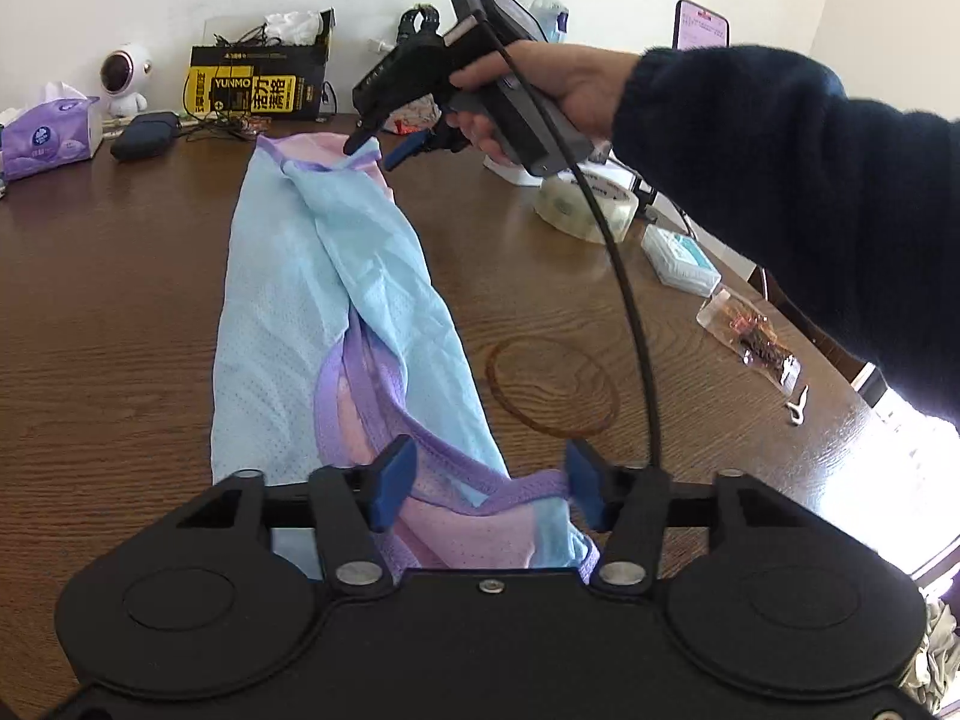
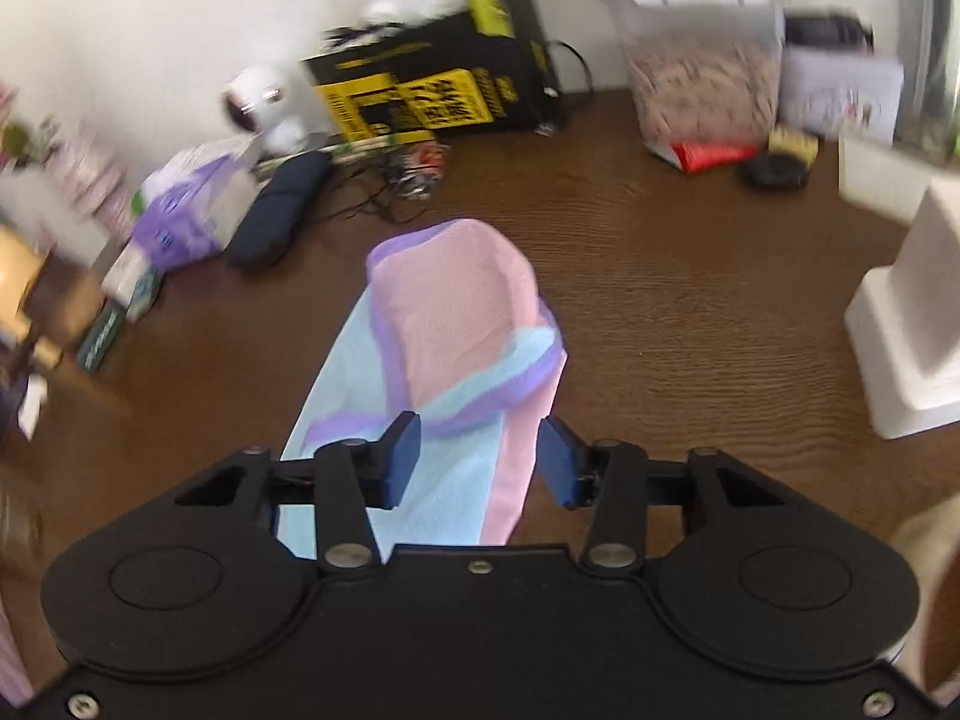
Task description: Fold clothes
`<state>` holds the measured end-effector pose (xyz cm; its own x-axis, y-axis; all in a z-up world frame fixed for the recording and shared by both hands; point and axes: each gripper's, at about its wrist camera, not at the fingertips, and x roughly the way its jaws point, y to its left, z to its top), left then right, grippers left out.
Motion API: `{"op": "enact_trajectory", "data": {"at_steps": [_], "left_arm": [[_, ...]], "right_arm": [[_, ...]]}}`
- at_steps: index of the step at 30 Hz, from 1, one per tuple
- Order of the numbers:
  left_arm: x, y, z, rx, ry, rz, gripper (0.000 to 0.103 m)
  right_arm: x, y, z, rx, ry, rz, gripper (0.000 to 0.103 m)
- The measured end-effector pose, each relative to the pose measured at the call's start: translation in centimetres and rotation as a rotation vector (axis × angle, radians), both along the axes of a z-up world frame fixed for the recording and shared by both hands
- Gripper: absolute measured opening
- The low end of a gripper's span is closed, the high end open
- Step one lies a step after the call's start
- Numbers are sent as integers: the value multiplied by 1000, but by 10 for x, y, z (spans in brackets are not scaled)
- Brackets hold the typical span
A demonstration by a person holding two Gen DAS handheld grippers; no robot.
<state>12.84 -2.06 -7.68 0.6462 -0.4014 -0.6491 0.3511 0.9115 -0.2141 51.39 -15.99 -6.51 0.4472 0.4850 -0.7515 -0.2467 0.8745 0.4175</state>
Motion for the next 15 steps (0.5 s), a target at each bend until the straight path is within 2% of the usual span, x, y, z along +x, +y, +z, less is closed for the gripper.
{"op": "enact_trajectory", "data": {"at_steps": [2,3,4,7,9,12,14,15], "left_arm": [[2,3,-6,23,16,-10,20],[1,4,-6,26,12,-12,16],[1,6,-6,29,7,-14,15],[2,10,-6,27,8,-18,10],[2,13,-6,23,11,-21,9],[-2,13,-6,23,4,-27,9],[-1,12,-5,21,3,-31,9],[0,12,-5,20,3,-33,9]], "right_arm": [[12,0,-8,23,20,-51,33],[18,-3,-11,53,23,-78,26],[23,-6,-12,85,26,-98,11],[38,-11,-13,163,41,-132,9],[49,-11,-6,141,7,-149,9],[58,17,15,-136,-180,-30,10],[59,37,19,-274,-240,93,12],[59,56,17,-397,-270,185,13]]}}
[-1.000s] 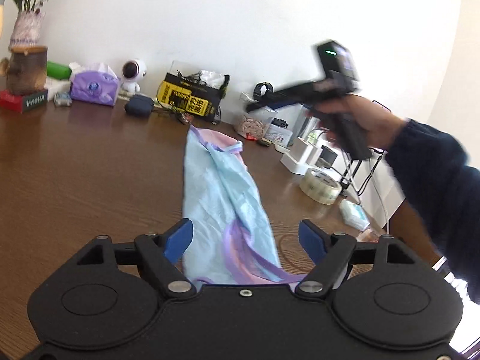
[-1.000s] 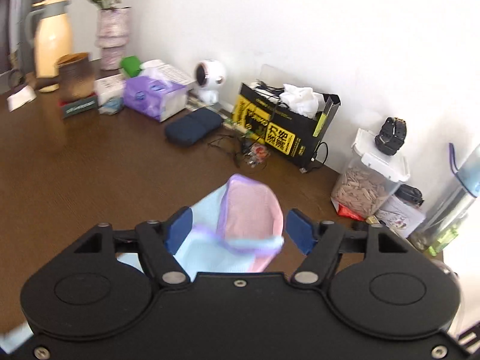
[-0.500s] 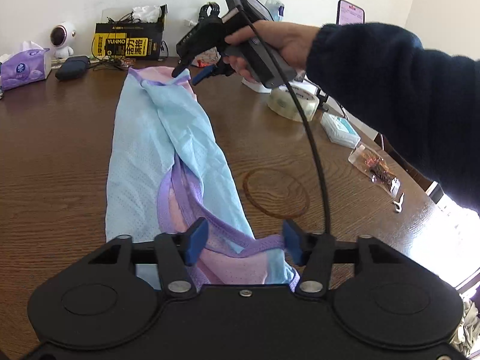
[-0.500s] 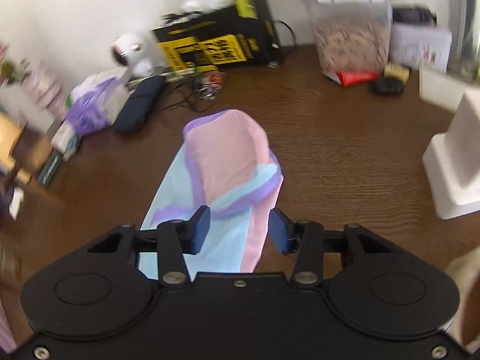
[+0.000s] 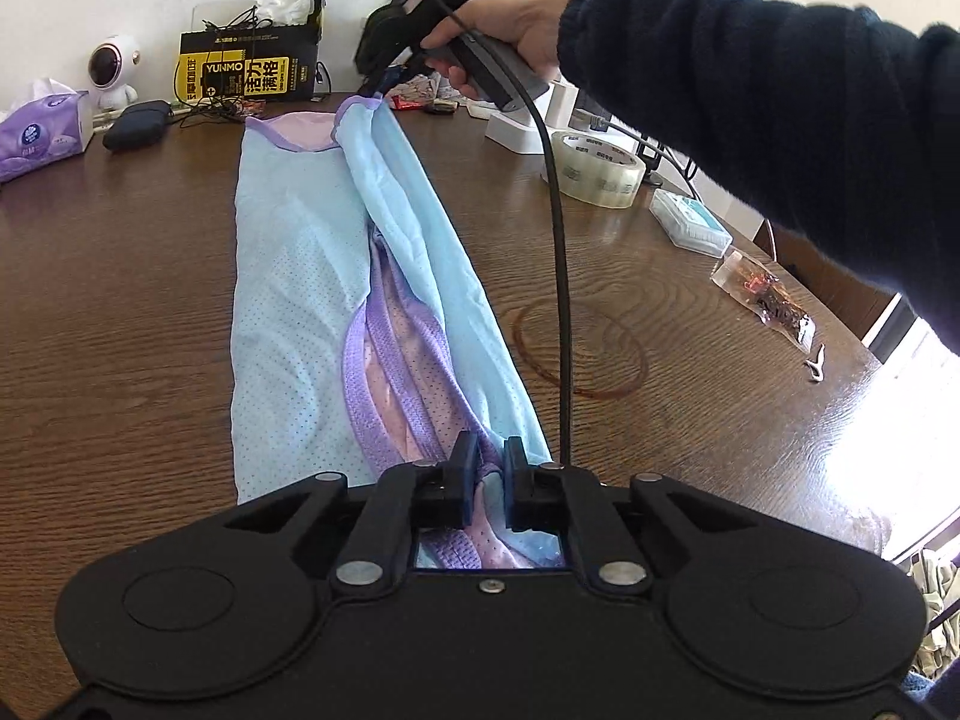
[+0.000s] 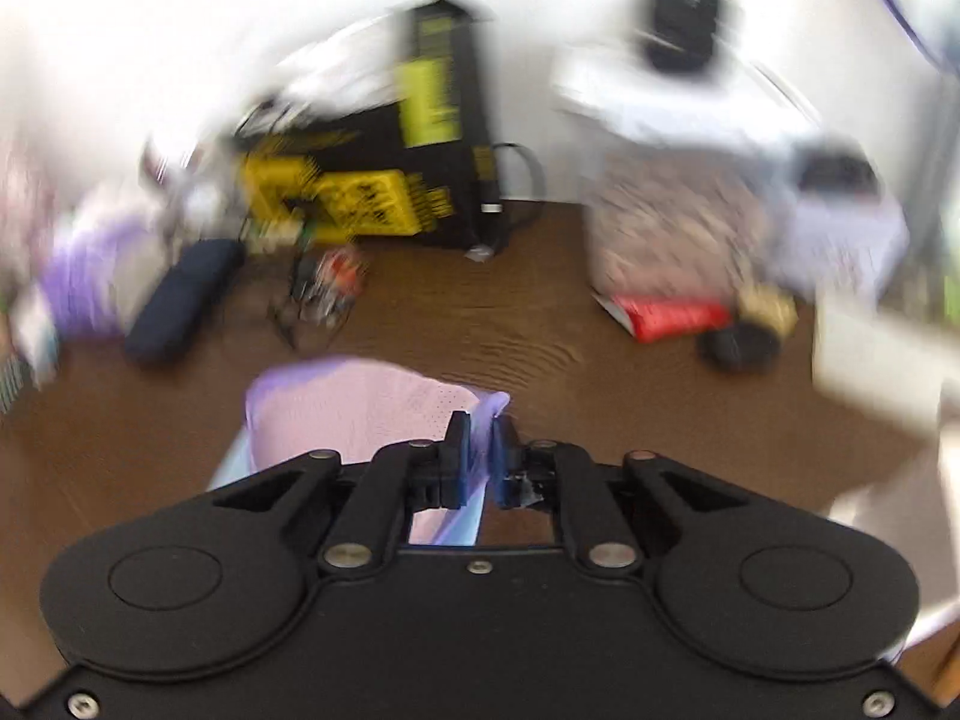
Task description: Fold clothes
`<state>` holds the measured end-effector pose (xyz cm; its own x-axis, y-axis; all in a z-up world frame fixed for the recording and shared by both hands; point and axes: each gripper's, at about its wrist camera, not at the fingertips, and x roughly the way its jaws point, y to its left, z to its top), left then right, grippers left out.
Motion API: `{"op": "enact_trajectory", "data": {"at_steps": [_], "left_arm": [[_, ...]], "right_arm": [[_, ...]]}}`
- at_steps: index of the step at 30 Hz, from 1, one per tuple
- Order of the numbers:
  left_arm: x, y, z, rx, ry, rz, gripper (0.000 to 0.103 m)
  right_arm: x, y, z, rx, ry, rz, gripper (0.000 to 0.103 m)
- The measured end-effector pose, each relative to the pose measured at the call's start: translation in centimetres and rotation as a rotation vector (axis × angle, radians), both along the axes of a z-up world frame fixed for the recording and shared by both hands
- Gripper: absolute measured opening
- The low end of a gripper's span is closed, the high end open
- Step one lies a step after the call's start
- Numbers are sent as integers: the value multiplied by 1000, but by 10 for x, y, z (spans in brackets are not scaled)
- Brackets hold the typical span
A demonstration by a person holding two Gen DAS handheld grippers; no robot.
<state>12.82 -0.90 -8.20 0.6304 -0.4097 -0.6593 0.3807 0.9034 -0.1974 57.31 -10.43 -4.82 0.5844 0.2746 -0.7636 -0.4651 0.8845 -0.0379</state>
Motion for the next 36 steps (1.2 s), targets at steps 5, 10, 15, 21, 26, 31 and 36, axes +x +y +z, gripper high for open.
{"op": "enact_trajectory", "data": {"at_steps": [5,10,15,21,26,31,36], "left_arm": [[3,0,0,-19,10,3,9],[1,7,6,-75,3,28,10],[-11,14,22,-120,-92,49,46],[-13,1,24,-93,-87,20,49],[-7,-14,13,-25,-10,16,25],[-5,-6,9,-54,24,57,7],[-7,1,8,-75,50,107,8]], "right_arm": [[2,43,-15,-363,-116,59,23],[-2,41,-4,-381,-165,35,43],[-33,16,29,-206,-114,101,63],[-95,-10,27,90,125,234,65],[-108,-3,11,121,155,227,31],[-101,3,22,138,70,157,4],[-96,23,-3,20,59,124,12]]}}
